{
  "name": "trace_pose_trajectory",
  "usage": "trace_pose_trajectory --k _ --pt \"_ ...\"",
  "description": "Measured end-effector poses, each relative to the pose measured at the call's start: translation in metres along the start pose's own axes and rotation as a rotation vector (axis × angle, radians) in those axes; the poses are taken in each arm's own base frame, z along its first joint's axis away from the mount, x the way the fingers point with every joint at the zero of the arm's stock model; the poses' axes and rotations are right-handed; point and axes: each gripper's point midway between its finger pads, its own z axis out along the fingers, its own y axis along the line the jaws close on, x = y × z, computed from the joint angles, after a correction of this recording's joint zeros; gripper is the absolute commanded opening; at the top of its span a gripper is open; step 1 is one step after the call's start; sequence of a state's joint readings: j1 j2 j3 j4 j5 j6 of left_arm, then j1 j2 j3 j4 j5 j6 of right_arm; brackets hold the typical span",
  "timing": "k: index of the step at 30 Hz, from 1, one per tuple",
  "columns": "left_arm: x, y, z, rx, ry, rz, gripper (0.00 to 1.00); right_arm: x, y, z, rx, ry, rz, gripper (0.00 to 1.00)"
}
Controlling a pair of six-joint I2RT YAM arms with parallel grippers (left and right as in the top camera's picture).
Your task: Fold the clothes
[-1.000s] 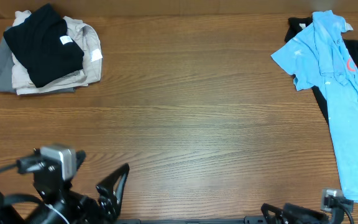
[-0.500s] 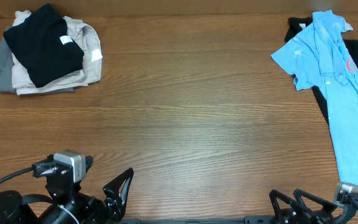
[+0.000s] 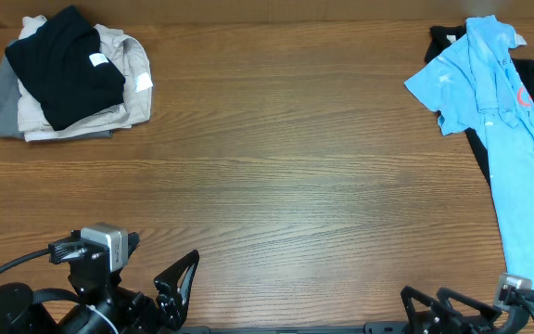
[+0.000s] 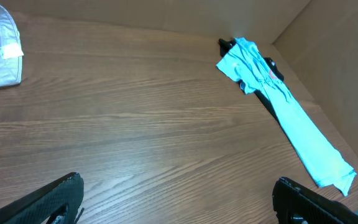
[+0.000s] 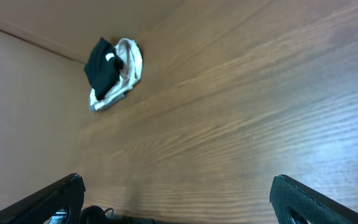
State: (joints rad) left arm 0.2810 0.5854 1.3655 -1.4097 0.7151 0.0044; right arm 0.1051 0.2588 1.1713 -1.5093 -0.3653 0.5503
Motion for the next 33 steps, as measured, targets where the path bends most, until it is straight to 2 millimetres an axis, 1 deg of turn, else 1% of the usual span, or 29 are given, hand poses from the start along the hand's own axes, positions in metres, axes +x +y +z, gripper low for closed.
trace_pose_trajectory --k 5,10,14,16,19,21,29,33 --pt "0.0 0.002 0.0 -0.012 0.0 0.0 1.0 0.006 -0.005 0.0 0.02 0.023 0.012 1.0" --pt "0.0 0.009 0.0 -0.051 0.0 0.0 1.0 0.007 -0.005 0.0 0.023 0.025 0.013 1.0" --pt "0.0 0.015 -0.001 -0.087 0.002 -0.001 1.0 0.006 -0.011 0.0 0.05 0.019 0.017 1.0" --pt "0.001 0.017 -0.001 -0.1 0.002 -0.001 1.0 -0.001 -0.008 0.0 0.044 -0.012 0.006 1.0" --pt "0.001 0.019 -0.001 -0.108 0.003 -0.002 1.0 -0.024 0.001 0.001 0.014 -0.107 -0.033 1.0" --pt "0.001 0.019 -0.001 -0.111 0.003 -0.002 1.0 -0.036 0.003 0.005 0.008 -0.151 -0.061 1.0" --pt "0.001 0.021 -0.001 -0.118 0.006 -0.004 1.0 -0.071 -0.008 0.04 -0.002 -0.343 -0.24 1.0" --pt "0.002 0.021 -0.001 -0.119 0.006 -0.004 1.0 -0.08 -0.022 0.062 0.0 -0.433 -0.292 1.0"
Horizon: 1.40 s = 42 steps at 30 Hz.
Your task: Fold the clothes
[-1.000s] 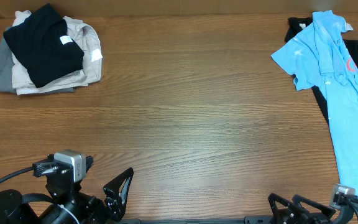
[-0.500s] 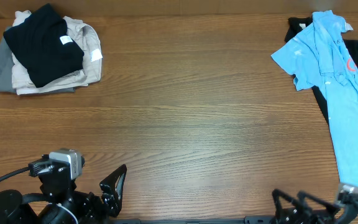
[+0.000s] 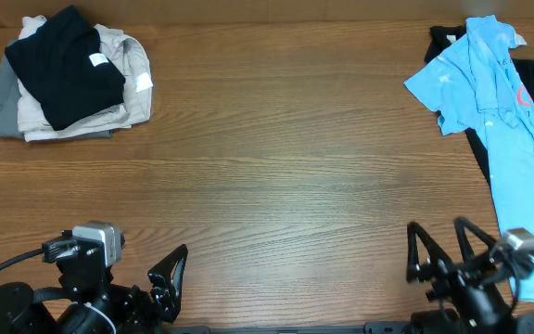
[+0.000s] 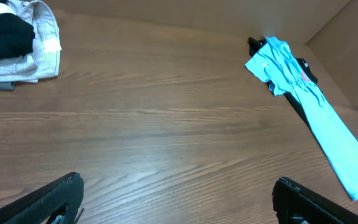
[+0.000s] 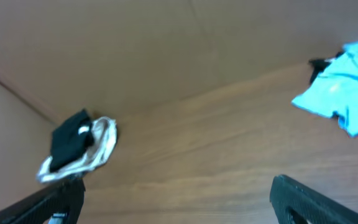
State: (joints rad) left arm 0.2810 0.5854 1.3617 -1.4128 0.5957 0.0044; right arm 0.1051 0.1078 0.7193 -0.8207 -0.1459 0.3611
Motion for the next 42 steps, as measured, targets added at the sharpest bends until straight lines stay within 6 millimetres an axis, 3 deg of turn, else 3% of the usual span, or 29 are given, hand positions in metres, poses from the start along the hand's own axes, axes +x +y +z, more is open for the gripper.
trace_pose_trajectory --k 4,9,15,32,40,42 --pt "0.0 0.001 0.0 -0.003 0.001 -0.001 1.0 0.013 -0.017 0.028 0.006 -0.064 -0.023 1.0" --pt "0.0 0.0 0.0 -0.002 0.001 -0.001 1.0 0.043 -0.037 0.058 0.003 -0.077 -0.033 1.0" --pt "0.0 0.0 0.0 -0.002 0.001 -0.001 1.0 0.058 -0.047 0.079 -0.023 -0.134 -0.045 1.0" --pt "0.0 0.0 0.0 -0.002 0.001 -0.001 1.0 0.052 -0.06 0.088 -0.005 -0.295 -0.13 1.0" --pt "0.0 0.0 0.0 -0.002 0.001 -0.001 1.0 0.082 -0.079 0.095 0.063 -0.162 -0.194 1.0" --pt "0.0 0.0 0.0 -0.002 0.001 -0.001 1.0 0.081 -0.081 0.095 0.07 -0.164 -0.201 1.0"
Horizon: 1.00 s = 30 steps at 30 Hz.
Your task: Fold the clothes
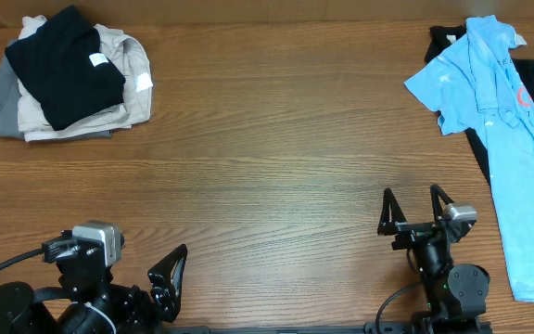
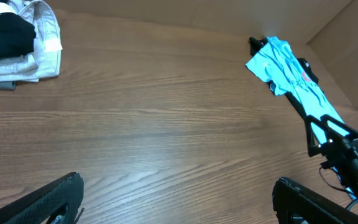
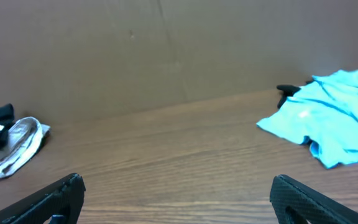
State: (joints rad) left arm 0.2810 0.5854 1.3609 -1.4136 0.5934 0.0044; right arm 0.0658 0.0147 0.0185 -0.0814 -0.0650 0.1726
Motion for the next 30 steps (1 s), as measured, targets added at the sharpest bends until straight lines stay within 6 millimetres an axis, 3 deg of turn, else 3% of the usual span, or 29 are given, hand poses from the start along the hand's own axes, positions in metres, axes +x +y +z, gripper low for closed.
trace_pose_trajectory --k 30 --pt "-0.0001 0.0 0.0 0.0 0.0 0.0 1.0 0.0006 0.0014 0.0 -0.008 0.003 -0.016 1.0"
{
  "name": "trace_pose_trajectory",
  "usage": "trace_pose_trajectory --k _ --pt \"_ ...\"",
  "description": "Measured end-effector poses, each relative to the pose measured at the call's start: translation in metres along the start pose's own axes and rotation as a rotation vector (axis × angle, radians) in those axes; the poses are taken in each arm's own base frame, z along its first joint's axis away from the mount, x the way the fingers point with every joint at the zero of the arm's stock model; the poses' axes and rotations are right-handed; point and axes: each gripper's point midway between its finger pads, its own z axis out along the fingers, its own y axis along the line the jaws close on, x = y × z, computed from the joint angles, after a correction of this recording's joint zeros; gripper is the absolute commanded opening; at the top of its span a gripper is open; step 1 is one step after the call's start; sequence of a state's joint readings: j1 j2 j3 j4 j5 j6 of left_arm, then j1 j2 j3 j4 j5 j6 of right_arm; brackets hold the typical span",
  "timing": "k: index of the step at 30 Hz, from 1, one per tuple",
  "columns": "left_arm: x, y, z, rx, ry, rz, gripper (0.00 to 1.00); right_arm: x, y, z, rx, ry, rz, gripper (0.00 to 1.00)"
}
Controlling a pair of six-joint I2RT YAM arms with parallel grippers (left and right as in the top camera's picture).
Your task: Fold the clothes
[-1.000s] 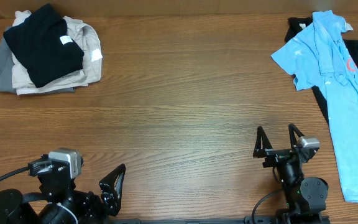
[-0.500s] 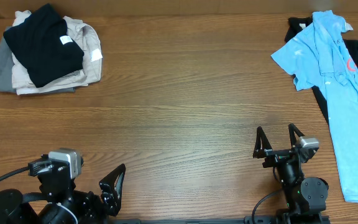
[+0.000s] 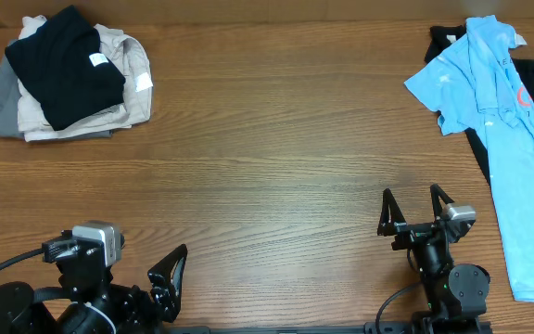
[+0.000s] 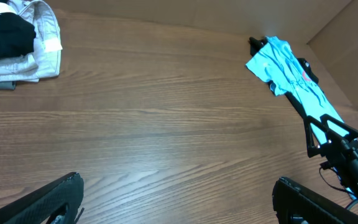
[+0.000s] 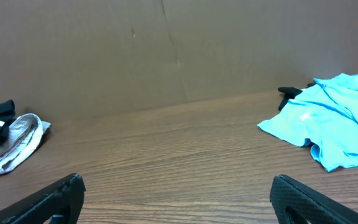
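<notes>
A light blue polo shirt [image 3: 499,111] lies unfolded along the right edge of the table, partly over a black garment. It also shows in the left wrist view as the blue shirt [image 4: 284,78] and in the right wrist view as the blue shirt [image 5: 334,118]. My left gripper [image 4: 178,186] is open over bare wood at the front left, also seen as the left gripper [image 3: 167,274]. My right gripper [image 3: 412,197] stands open at the front right, left of the shirt's lower end, pointing toward the far side; its view, the right gripper [image 5: 178,186], holds nothing.
A stack of folded clothes [image 3: 68,74], black on beige and grey, sits at the far left corner. The wooden table [image 3: 267,167] stretches between stack and shirt. Brown walls rise behind the far edge and the right side.
At first my right arm lay tucked at the front right edge, its camera turned toward the folded stack. Then the open gripper was raised near the shirt's lower end. By the last moment it stood further left, facing the far wall. The left gripper turned slightly left early on.
</notes>
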State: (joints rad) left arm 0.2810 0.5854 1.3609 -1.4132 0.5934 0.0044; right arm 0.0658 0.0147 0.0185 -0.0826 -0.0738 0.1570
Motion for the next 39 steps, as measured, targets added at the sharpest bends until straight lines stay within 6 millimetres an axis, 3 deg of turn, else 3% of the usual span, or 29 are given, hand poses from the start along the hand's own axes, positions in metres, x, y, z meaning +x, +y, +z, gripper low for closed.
trace_pose_trajectory --k 10,21,26,33,39 --pt "0.001 0.002 0.0 -0.014 0.005 0.002 1.0 0.0 0.0 0.0 0.0 0.0 0.0 1.0" --pt "0.025 -0.005 0.007 0.081 0.042 0.16 1.0 0.0 0.0 0.0 0.0 0.0 0.0 1.0" --pt "0.037 0.007 0.037 0.093 -0.021 0.207 1.0 0.0 0.0 0.0 0.0 0.0 0.0 1.0" --pt "0.053 0.034 0.107 0.116 -0.146 0.276 1.0 0.0 0.0 0.0 0.0 0.0 0.0 1.0" --pt "0.066 0.039 0.133 0.151 -0.272 0.337 1.0 0.0 0.0 0.0 0.0 0.0 0.0 1.0"
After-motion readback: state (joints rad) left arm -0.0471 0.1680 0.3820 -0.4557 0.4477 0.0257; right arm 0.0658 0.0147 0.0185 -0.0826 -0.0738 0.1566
